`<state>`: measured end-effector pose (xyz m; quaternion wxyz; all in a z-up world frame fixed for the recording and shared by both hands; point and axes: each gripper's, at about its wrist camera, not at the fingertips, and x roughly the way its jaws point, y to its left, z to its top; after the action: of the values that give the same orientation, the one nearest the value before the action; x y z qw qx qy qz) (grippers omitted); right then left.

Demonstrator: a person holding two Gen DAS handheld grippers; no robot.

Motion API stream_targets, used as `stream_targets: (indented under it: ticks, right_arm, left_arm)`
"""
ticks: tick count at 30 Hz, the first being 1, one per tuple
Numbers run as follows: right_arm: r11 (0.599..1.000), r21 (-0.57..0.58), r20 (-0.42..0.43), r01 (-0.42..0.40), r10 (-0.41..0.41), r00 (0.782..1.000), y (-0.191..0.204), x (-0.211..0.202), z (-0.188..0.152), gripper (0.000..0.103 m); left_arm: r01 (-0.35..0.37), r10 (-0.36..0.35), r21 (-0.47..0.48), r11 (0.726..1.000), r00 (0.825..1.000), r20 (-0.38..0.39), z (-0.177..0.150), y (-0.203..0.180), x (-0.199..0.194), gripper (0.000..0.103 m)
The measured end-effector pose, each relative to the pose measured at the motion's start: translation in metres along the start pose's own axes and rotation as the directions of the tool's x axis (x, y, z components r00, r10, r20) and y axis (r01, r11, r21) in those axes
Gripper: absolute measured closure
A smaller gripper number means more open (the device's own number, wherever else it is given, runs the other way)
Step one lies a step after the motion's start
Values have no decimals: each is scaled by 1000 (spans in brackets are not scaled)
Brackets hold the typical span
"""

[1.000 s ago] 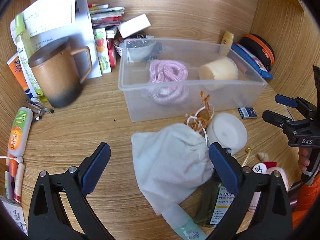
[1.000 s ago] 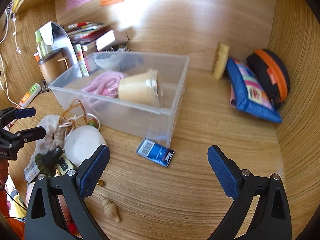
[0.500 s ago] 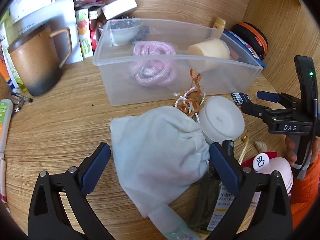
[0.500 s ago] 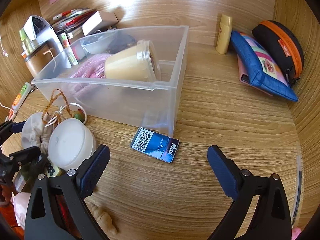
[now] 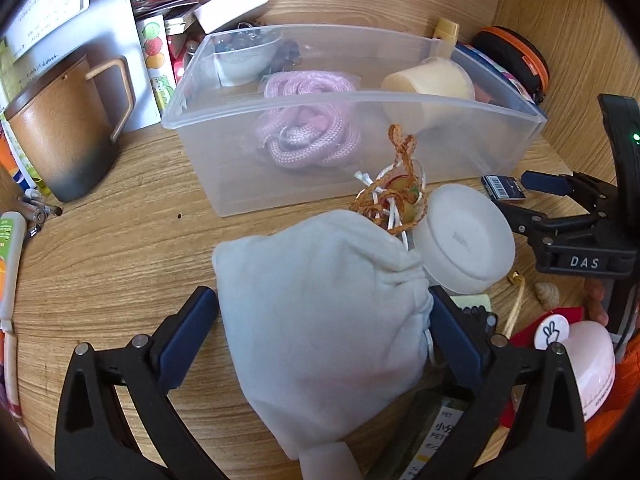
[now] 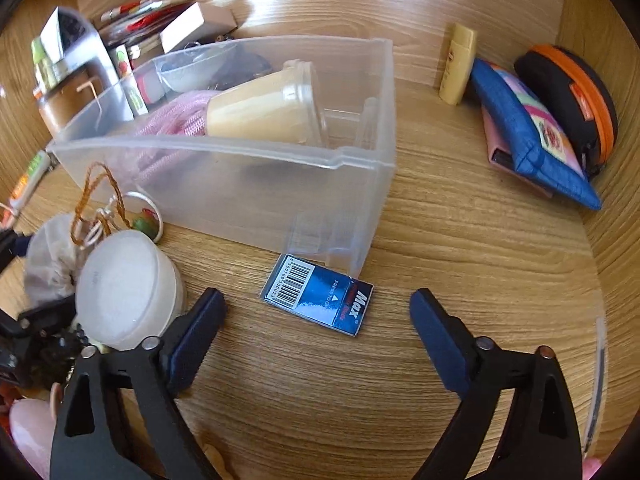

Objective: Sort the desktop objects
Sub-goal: 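Grasp the white drawstring pouch with the left tool while the right tool grasps the blue box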

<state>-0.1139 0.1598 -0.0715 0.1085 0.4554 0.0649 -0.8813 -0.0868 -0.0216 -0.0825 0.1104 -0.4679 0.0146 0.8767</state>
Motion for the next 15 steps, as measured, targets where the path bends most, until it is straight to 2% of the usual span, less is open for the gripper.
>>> stream_targets:
  ticks: [6,10,13,15]
  right_arm:
    - [1000,4,20,-4,4,1000,-4,2,2,29]
    - [1000,-2,32,-10,10,999,-7,1,2,45]
    - [1000,-10,39,-18,18,999,-9,0,0,52]
    - [1000,-11,41,-25,25,999,-9,0,0,53]
  left_arm:
    - [-63,64,-4,998,998,29,0,2,-1,0]
    - [-119,117,25,993,991,65,-1,-3,-5,0]
    - [-132,130,30,991,988,78,0,-4,-6,9]
    - [-111,109,20,994,991,75,0,-1,-6,12]
